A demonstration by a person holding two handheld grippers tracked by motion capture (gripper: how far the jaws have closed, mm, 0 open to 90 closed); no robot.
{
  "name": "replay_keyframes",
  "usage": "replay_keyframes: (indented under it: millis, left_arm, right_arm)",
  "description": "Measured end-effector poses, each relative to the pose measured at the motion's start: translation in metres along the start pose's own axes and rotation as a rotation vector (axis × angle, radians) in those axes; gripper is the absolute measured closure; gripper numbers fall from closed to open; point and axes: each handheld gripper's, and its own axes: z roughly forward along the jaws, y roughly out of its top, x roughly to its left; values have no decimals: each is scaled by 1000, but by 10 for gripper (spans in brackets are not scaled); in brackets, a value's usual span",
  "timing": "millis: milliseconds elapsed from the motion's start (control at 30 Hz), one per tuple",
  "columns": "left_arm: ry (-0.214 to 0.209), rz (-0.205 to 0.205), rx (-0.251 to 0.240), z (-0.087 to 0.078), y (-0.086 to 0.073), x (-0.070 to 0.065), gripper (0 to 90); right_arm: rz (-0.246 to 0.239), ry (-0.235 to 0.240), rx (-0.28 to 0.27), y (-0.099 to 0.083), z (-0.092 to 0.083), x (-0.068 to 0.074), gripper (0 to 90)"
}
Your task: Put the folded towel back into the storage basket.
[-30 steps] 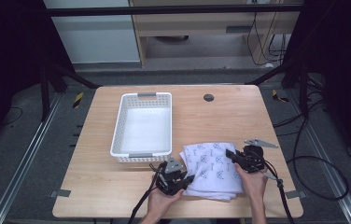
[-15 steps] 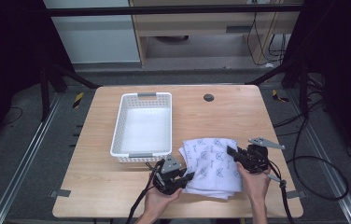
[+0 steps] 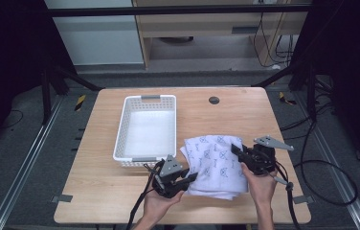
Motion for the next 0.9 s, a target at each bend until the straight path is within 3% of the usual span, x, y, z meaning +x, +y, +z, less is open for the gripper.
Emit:
replay_keyframes:
  millis: [467,900]
  left_arm:
    - [7,7,-47,-19,13,6,740]
    - [29,3,-90,-43,19,17,741]
  right_arm:
    - [-20,7,-45,19,-7,15,738]
    - [-54,16,-75,39,-6,38,737]
